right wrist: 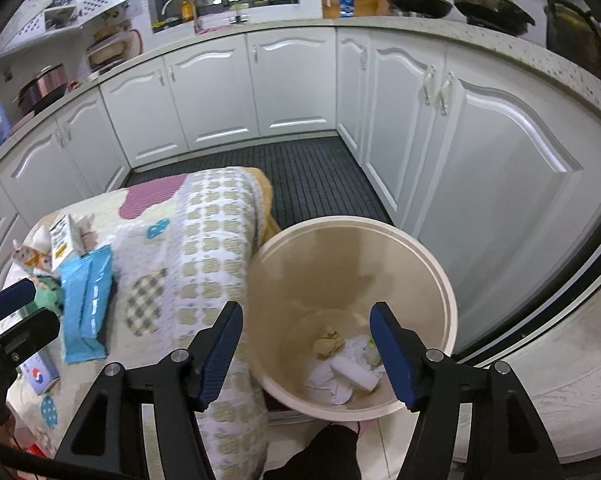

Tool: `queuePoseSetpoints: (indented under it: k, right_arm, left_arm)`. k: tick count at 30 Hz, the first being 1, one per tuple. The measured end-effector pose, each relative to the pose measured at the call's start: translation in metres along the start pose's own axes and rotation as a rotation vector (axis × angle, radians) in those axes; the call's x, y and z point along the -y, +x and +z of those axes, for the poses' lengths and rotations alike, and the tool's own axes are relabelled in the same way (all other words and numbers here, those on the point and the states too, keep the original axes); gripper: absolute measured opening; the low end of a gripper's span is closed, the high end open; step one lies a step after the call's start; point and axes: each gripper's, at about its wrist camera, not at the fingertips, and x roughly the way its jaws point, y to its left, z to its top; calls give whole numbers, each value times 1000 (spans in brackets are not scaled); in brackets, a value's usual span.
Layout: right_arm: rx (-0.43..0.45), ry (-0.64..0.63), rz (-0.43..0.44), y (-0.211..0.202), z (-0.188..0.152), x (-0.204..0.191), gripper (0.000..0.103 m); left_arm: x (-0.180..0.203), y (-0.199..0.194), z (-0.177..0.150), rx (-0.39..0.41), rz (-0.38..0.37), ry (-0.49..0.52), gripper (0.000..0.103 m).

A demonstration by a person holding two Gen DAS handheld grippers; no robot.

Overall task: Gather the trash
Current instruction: 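Move both grippers back over the table toward the medicine boxes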

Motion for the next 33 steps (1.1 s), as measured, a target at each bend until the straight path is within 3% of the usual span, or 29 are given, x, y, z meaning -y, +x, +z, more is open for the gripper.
queuePoseSetpoints:
  k: [5, 13, 23, 33]
  right_arm:
    - [4, -41, 25, -10, 0, -26, 65]
    - [28, -100, 134, -25, 1, -72, 84]
    - [-37, -202, 218, -13, -6, -131, 85]
    - [-101, -274, 309, -1, -21, -178, 85]
  left_arm:
    - [-29, -23, -7, 15, 34, -18, 70]
    - [-101, -58, -22, -6, 108, -89, 70]
    - [-183, -84, -54, -41, 214, -211, 70]
    - [-217, -66, -81, -131, 208, -324, 70]
